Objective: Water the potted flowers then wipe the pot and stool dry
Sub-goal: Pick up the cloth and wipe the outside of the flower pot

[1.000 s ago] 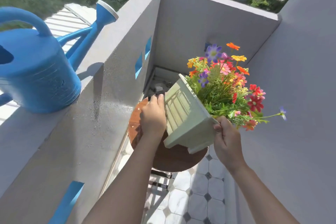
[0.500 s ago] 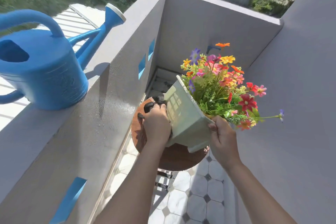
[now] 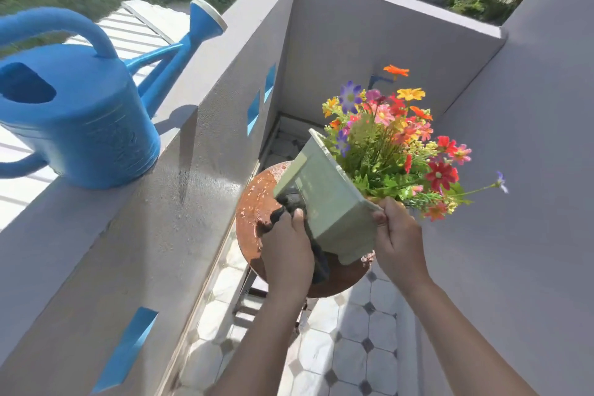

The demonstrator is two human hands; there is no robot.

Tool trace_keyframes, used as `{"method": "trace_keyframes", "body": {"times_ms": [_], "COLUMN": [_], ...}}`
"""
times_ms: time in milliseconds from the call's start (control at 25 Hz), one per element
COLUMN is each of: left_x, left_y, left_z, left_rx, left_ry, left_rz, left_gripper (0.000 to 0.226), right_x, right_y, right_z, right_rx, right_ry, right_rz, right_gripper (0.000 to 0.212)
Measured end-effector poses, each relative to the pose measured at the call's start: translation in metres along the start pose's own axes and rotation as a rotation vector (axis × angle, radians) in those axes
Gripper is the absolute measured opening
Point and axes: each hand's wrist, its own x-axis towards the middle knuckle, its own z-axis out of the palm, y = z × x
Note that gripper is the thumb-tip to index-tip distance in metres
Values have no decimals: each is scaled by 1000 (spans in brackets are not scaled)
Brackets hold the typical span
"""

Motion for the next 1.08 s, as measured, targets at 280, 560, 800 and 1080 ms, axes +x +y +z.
{"method": "trace_keyframes", "body": {"times_ms": [280,560,800,1080], "left_x": [9,94,137,126], "left_y": [46,45,53,57], "left_z": [5,12,-12,-17], "left_rx": [-256,-114,-206,95], "left_ry": [169,59,-435,-223], "left_rz": [224,116,1,57], "left_gripper": [36,47,86,34], "right_x": [9,10,14,20], "right_y": [-1,2,12,28], "right_z": [3,-3,-14,-41], "right_rx": [-6,20,3,11], "right_ry": [-42,-90,-147,-273], "right_rz": [-81,-88,-151,-102], "right_gripper": [41,22,45,28]}}
